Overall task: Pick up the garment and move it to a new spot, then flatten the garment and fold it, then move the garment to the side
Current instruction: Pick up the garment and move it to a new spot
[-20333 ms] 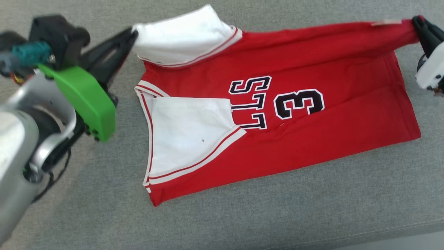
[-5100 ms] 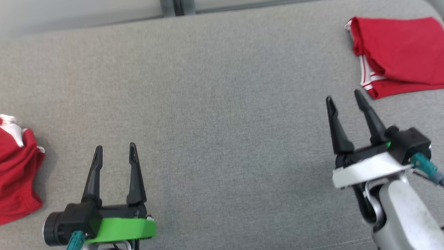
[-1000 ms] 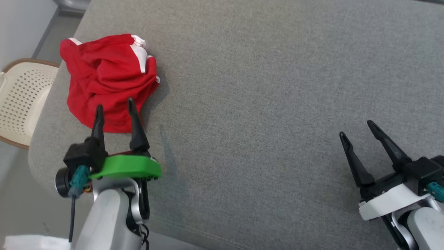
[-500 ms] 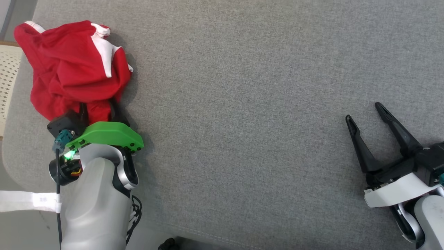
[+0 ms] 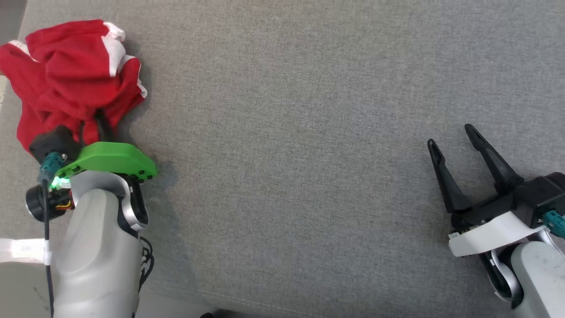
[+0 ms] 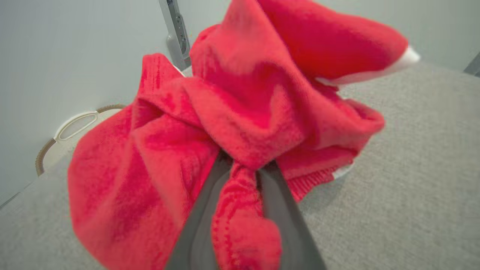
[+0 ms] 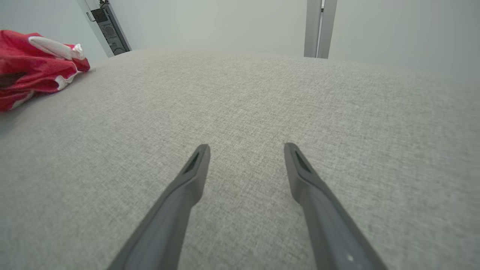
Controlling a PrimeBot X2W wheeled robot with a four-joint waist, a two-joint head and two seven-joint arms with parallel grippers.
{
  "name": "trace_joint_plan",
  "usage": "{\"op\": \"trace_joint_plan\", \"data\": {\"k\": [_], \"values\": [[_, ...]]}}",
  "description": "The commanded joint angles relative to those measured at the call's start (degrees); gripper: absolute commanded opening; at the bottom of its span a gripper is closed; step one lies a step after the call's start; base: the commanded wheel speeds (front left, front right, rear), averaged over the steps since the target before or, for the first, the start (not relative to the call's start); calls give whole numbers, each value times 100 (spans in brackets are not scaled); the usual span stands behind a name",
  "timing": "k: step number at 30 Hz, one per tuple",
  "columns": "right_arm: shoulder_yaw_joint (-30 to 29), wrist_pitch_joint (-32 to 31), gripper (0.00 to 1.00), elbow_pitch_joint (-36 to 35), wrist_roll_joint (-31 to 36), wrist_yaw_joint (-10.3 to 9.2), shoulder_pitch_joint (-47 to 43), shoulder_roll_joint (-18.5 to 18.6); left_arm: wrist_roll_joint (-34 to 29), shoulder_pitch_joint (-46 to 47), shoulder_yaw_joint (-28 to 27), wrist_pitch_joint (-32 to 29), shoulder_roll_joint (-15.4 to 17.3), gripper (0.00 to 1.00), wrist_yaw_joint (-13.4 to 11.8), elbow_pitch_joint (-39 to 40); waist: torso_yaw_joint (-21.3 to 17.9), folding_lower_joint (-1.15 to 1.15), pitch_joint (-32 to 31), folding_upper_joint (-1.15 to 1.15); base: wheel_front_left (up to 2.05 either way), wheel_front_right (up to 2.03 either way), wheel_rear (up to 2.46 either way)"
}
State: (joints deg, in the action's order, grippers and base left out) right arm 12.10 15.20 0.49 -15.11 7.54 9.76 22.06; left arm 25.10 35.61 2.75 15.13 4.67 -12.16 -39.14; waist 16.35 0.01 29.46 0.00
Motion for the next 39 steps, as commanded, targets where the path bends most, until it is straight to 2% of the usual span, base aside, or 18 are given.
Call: {"op": "trace_joint_plan", "data": {"k": [1, 6, 11, 17, 23, 33, 39], "values": [[25, -11, 100, 52, -53, -12, 37, -73, -142, -155, -81, 0, 45, 0, 39, 237, -143, -1, -179, 0, 0, 0, 0], [167, -7, 100, 125, -68, -12, 108, -351, -669, -638, -340, 0, 76, 0, 174, 1307, -437, -1, -523, 0, 0, 0, 0], [190, -7, 100, 210, -93, -12, 114, -679, -986, -1140, -314, 0, 63, 0, 374, 2123, -847, -1, -930, 0, 0, 0, 0], [140, -7, 100, 240, -95, -12, -3, -1040, -1113, -1543, 20, -114, 75, 0, 602, 2847, -1523, -1, -1352, 0, 0, 0, 0], [1, -7, 100, 208, -95, -11, -76, -1273, -1096, -1743, 405, -677, 30, 0, 707, 3685, -2275, -1, -1485, 0, 0, 0, 0], [-192, -7, 100, 158, -71, -11, -177, -1426, -842, -1838, 1180, -1405, -87, 0, 972, 4348, -3290, -1, -1588, 0, 0, 0, 0], [-200, -7, 100, 132, -93, -11, -214, -1504, -813, -1943, 1618, -1963, -41, 0, 1058, 4163, -3578, -1, -1508, 0, 0, 0, 0]]}}
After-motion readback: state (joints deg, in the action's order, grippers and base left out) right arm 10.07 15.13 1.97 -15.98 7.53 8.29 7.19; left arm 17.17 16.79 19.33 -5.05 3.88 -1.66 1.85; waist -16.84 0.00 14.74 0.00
